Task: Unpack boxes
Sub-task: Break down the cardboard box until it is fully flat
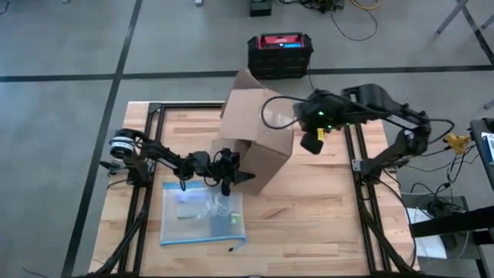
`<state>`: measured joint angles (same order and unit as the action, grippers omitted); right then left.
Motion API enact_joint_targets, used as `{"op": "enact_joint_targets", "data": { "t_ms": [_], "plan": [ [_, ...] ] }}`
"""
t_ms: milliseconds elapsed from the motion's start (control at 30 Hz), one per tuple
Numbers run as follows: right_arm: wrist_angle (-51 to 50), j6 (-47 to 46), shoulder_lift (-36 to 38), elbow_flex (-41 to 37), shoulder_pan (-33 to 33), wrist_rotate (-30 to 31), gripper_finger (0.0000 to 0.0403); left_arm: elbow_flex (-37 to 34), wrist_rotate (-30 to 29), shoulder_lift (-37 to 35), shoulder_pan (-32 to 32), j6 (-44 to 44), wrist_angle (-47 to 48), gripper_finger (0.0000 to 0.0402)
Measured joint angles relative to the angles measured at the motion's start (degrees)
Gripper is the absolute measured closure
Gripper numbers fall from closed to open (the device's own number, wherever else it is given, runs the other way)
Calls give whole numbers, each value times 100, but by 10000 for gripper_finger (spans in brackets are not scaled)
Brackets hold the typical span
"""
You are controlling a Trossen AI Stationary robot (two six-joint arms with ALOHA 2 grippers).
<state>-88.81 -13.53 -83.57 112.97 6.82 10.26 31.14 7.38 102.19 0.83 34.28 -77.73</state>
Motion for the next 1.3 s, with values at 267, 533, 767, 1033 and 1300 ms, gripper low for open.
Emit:
{"op": "enact_joint_targets", "data": {
  "t_ms": [267, 533, 767, 1033, 1300],
  "plan": [
    [-46, 653, -578, -2, 232, 15, 354, -15, -23, -15, 228, 9, 430, 397],
    [165, 798, -819, 23, 161, 50, 354, -20, -106, -38, 444, 111, 966, 329],
    [383, 759, -799, 24, -14, 30, 355, -26, -39, -182, 444, 140, 1072, 237],
    [435, 715, -848, 20, -127, -9, 355, -26, 112, -676, 442, 155, 1048, 181],
    [616, 712, -845, 17, -138, -101, 355, -11, 180, -1684, 434, 82, 1895, 188]
  ]
}}
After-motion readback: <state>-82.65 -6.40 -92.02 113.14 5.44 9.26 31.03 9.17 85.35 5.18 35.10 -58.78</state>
